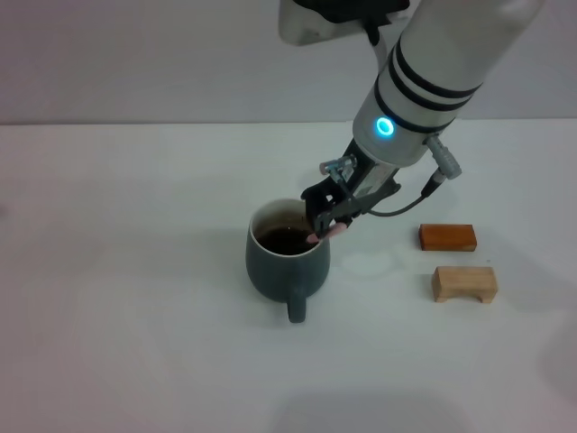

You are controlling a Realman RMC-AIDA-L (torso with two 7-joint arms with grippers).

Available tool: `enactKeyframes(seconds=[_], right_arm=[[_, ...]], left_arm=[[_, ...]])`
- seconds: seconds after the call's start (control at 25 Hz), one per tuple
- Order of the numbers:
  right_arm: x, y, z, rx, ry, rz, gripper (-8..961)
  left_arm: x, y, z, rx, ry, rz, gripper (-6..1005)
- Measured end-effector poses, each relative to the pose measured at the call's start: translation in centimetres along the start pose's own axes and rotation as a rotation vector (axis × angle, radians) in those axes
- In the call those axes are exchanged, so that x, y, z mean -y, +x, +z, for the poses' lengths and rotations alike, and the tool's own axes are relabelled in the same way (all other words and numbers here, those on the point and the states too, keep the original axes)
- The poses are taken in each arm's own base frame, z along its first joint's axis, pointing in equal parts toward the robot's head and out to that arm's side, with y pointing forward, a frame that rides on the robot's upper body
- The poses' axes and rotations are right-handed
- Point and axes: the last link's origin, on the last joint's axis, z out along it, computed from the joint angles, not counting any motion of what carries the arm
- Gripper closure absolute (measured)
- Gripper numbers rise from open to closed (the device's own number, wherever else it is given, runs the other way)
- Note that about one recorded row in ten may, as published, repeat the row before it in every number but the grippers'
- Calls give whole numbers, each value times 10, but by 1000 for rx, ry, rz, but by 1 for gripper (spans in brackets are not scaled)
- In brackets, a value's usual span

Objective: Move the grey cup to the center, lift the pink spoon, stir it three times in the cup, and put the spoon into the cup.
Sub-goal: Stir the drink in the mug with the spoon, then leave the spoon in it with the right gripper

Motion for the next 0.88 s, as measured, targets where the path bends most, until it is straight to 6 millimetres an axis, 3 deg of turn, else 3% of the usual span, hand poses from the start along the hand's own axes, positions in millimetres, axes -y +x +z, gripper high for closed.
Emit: enactKeyframes(seconds=[0.36, 0.56, 0.88], right_arm=[[13, -21, -6, 148, 158, -83, 712], [7, -32, -4, 226, 247, -194, 713], [0, -33, 7, 332, 309, -309, 714]], left_arm=[[0, 0, 0, 0, 2, -2, 952], [0, 0, 1, -2, 2, -2, 952], [2, -1, 0, 6, 12, -2, 952]])
